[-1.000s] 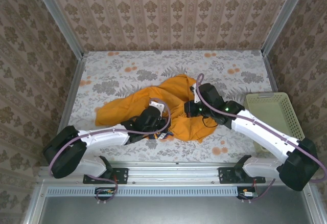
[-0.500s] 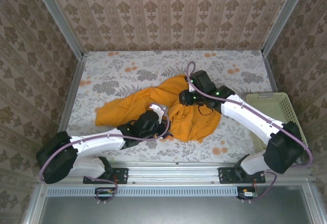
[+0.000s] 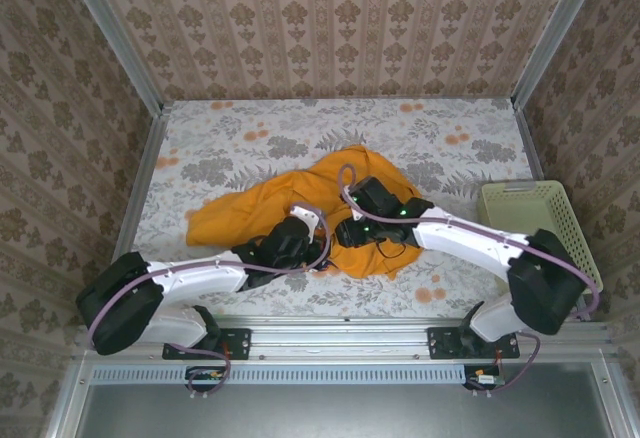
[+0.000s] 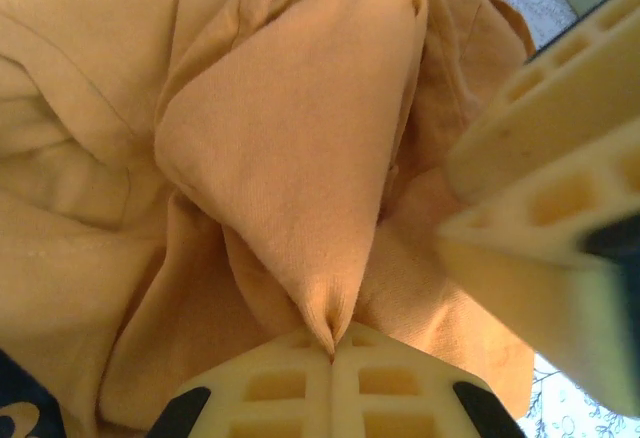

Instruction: Fold the inside-out t-shirt

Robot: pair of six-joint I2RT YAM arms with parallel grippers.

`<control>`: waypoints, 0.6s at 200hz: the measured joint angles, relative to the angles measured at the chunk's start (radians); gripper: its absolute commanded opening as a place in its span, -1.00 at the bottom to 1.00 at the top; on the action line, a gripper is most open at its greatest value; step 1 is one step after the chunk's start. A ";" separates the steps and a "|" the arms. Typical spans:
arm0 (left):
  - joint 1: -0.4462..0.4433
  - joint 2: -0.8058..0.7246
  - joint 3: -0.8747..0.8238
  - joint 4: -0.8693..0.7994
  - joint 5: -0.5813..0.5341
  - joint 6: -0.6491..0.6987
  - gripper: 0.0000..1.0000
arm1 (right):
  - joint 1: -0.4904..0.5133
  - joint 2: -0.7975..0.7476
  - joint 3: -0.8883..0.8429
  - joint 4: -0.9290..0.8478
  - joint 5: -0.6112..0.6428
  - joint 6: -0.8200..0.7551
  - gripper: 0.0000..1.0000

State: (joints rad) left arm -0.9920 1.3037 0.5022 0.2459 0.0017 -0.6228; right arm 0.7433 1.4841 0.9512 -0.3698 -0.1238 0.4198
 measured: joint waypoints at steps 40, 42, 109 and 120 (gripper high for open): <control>-0.001 0.010 -0.037 0.014 0.005 -0.023 -1.00 | -0.018 0.143 0.066 -0.002 0.031 -0.001 -0.28; -0.001 0.010 -0.038 0.014 0.005 -0.024 -1.00 | -0.019 0.148 0.069 -0.002 0.034 -0.002 -0.27; -0.003 0.010 -0.038 0.032 0.005 -0.032 -1.00 | -0.027 0.203 0.120 0.001 0.075 -0.028 -0.12; -0.003 0.010 -0.038 0.032 0.005 -0.032 -1.00 | -0.027 0.213 0.120 0.000 0.075 -0.031 -0.08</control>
State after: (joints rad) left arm -0.9951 1.3140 0.4641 0.2779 0.0071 -0.6552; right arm 0.7162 1.6974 1.0710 -0.3698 -0.0490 0.3893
